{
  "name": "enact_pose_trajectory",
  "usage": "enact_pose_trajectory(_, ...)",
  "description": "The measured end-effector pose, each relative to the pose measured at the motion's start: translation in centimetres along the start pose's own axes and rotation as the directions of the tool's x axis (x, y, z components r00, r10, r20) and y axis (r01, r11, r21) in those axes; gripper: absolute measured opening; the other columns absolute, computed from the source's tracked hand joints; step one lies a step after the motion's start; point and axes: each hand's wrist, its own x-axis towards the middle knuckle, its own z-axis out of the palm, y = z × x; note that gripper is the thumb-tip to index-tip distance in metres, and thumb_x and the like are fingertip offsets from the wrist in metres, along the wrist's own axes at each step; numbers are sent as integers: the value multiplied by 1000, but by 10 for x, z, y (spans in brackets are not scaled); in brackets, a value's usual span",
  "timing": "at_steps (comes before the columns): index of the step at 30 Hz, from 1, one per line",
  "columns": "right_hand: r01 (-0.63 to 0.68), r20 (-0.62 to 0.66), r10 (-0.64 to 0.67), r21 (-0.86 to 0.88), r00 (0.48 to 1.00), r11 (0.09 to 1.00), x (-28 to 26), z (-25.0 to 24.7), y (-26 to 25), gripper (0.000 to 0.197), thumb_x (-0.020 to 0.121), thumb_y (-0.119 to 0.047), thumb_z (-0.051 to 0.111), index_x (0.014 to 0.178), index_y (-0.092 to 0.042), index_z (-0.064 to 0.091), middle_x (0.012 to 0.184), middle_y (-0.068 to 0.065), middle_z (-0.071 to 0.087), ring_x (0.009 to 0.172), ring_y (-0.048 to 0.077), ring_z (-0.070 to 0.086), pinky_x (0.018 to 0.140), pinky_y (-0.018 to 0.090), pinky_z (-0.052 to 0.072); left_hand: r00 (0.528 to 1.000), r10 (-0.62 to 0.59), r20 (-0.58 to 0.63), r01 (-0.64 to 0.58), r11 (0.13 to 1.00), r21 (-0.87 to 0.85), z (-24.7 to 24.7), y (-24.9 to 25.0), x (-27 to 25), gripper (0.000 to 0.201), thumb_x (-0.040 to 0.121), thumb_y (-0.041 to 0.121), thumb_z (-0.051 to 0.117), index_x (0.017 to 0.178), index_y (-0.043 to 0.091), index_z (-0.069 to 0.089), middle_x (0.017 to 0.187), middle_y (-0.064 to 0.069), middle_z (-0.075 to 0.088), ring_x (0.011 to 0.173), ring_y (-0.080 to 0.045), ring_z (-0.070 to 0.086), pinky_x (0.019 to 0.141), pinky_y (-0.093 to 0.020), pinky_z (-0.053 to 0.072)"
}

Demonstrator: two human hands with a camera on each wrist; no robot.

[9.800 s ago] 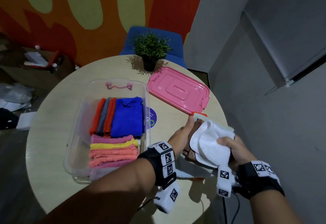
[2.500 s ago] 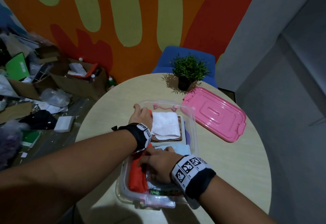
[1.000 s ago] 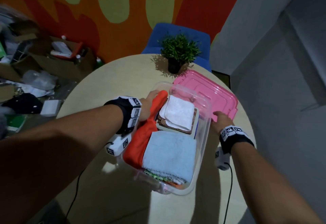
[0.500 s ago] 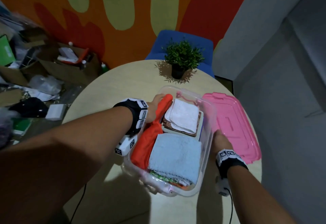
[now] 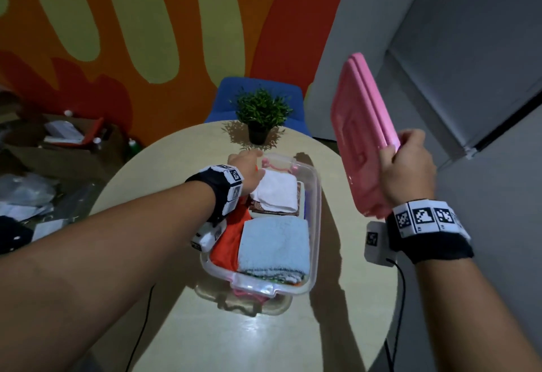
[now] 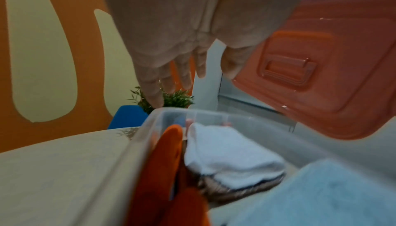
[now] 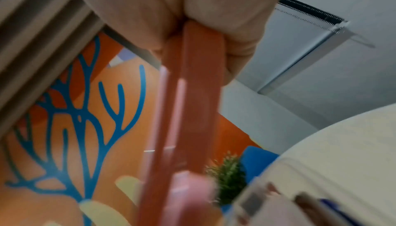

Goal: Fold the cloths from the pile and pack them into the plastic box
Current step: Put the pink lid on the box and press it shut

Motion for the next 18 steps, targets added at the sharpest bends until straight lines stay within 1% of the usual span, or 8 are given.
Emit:
enact_pose_trajectory(4,65,-78,-47,246,996,967,-7,-23,-30,31,95,-13,42,124,-10,51,93,-1,63,75,14,55,70,26,32,999,-4,-43,-10,942,-336,-20,34,-9,53,105,39,41,151,13,34,149,-8,46,132,-29,48,101,-31,37)
enact_pose_trajectory(6,25,-78,8,408,997,913,-10,-20,-36,32,93,-10,41,122,-15,53,81,-10,56,61,-2,53,62,21,35,997,-69,-20,48,847,-529,-26,41,-14,57,106,46,31,149,10,36,145,-8,48,129,-29,49,100,-32,38)
enact_pose_trajectory(7,-19,-73,64,499,995,866,-11,-15,-36,33,91,-11,40,119,-17,55,79,-10,56,59,-4,54,60,20,39,996,-86,16,76,757,-650,-27,42,-16,55,106,48,29,144,10,42,136,-7,53,119,-28,54,96,-35,42)
enact_pose_trajectory(9,-159,6,205,654,979,740,-22,-2,-33,34,86,-17,41,113,-19,61,81,-4,61,64,11,59,60,28,48,996,-66,54,83,612,-787,-28,35,-26,41,105,40,39,125,8,56,106,-10,65,86,-28,61,69,-35,52)
enact_pose_trajectory(10,-219,60,245,677,968,703,-30,7,-28,30,87,-21,43,111,-19,62,84,-3,63,69,18,61,61,33,50,996,-75,38,77,642,-763,-28,28,-31,31,103,30,47,120,7,58,102,-15,69,79,-33,63,60,-40,55)
enact_pose_trajectory(13,-265,217,179,483,960,835,-57,32,-8,29,92,-35,55,112,-15,58,90,-2,65,75,18,63,65,32,52,987,-151,56,157,823,-547,-25,-5,-41,17,97,16,52,113,12,57,107,-23,69,84,-35,65,81,-60,55)
enact_pose_trajectory(16,-269,442,190,124,877,955,-84,56,17,30,84,-34,64,102,-10,58,90,5,67,72,18,62,57,27,45,959,-234,157,268,931,-248,-17,-31,-56,30,100,22,51,124,4,54,115,-21,66,100,-36,67,88,-52,57)
enact_pose_trajectory(18,-248,572,227,-43,788,968,-97,72,34,36,76,-34,66,98,-7,60,94,9,69,78,26,65,66,37,56,947,-253,201,252,967,31,-3,-46,-59,38,101,32,49,127,4,52,122,-18,63,105,-35,64,91,-44,54)
